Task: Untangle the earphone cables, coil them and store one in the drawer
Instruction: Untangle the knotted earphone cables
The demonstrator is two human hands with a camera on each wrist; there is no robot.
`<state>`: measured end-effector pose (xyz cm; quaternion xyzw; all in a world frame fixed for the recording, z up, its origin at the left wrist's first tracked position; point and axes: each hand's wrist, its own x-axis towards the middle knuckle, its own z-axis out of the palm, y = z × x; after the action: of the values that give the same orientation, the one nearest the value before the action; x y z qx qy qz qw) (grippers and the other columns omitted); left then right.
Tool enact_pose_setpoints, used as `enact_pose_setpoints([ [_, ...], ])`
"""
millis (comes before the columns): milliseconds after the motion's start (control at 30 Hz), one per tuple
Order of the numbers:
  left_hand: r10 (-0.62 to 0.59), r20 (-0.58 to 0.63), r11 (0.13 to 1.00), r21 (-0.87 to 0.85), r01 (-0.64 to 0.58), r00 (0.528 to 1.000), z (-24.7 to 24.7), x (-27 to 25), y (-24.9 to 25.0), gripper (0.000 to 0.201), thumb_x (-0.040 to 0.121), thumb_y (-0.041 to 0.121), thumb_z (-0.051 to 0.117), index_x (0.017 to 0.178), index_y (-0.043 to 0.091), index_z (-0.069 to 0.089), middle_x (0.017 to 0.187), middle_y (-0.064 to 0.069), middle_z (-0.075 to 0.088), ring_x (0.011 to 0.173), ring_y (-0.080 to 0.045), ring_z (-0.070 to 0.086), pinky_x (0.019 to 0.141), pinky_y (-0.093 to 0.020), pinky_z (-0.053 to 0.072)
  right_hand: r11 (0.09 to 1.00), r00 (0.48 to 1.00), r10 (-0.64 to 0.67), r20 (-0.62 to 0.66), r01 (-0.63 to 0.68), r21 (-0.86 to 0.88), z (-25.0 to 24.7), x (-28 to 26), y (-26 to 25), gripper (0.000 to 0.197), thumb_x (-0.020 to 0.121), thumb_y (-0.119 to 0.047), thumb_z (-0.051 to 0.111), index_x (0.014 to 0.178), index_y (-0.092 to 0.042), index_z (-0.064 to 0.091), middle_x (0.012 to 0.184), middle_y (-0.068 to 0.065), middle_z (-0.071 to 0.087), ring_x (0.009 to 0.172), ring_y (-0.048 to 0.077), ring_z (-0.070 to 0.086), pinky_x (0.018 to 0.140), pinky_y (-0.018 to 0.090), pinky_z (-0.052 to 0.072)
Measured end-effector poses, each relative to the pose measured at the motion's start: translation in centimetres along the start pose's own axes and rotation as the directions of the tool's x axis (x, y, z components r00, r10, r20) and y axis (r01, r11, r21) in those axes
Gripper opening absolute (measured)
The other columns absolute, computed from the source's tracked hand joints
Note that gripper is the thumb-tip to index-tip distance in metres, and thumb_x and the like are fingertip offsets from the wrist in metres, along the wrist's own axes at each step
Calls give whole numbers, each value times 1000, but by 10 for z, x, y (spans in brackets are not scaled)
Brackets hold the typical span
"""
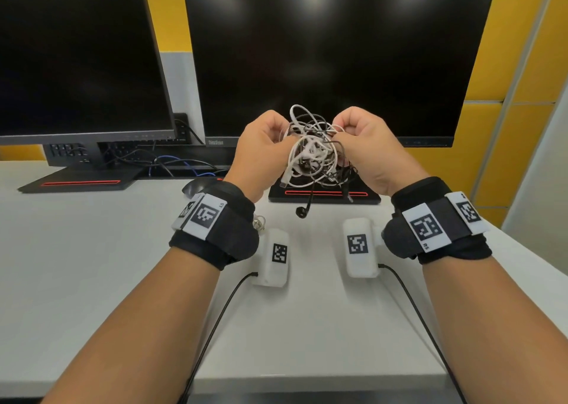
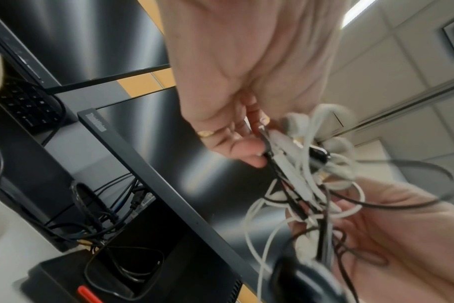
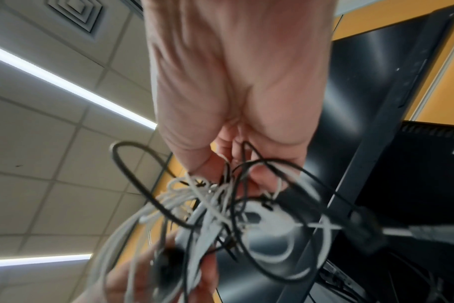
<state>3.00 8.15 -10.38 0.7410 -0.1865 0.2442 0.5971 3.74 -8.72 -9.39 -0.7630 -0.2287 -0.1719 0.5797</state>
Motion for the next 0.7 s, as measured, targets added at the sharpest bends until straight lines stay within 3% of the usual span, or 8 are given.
enact_pose_setpoints([
  [67,11,-11,999,53,-10,1000,-2,1,-2,15,91,2,56,82,13,55,79,-13,62,68,-18,63,65,-38,57,1000,999,11,50,-11,2,1,-1,-1,24,90,7,52,83,-16,54,67,4,58,61,16,55,55,24,46],
  [167,4,81,995,100,-12,997,0,-1,0,26,91,-4,50,84,20,57,87,-9,66,79,-20,66,69,-32,56,999,998,24,52,-22,-38,2,-2,-1,25,90,8,51,85,-16,54,75,10,61,73,27,63,66,36,54],
  [267,-19,191,998,60,7,981,1,-5,5,30,89,-10,47,93,19,55,92,-3,66,76,-8,64,64,-21,52,997,1000,-5,-28,3,-75,0,-2,0,21,92,2,55,86,-18,56,80,8,65,74,21,67,69,35,56],
  [433,-88,253,990,-82,112,963,0,-9,13,18,92,14,62,107,18,52,84,-3,66,70,-17,56,56,-24,44,999,991,-41,-123,40,-17,-4,-2,-1,16,90,-3,64,84,-17,59,79,5,65,71,16,66,71,33,58],
  [467,-87,265,992,-64,108,960,1,-9,13,21,92,17,63,110,14,53,86,-7,68,72,-22,58,57,-26,46,999,990,-48,-135,48,-8,-3,-2,-1,17,89,-2,64,83,-17,58,77,5,64,70,16,65,70,32,58],
  [533,-67,264,997,-21,76,962,3,-8,12,22,92,16,64,108,3,56,96,-20,69,83,-35,64,72,-37,55,998,989,-51,-139,54,14,-1,-2,-2,18,89,-2,64,83,-17,58,76,4,64,69,15,65,66,31,57],
  [600,-51,216,999,12,49,975,1,-6,9,20,93,14,62,103,-2,56,101,-26,66,86,-34,66,81,-43,55,999,994,-32,-108,36,35,0,-2,-4,15,89,-2,63,86,-16,59,78,5,65,69,15,64,61,28,53],
  [700,-37,135,999,-29,41,990,-2,-3,7,15,95,13,57,101,0,51,94,-26,61,81,-29,63,78,-45,56,989,1000,15,18,-18,144,-1,-3,-9,14,89,-1,55,90,-11,65,83,10,66,71,17,61,60,27,47],
])
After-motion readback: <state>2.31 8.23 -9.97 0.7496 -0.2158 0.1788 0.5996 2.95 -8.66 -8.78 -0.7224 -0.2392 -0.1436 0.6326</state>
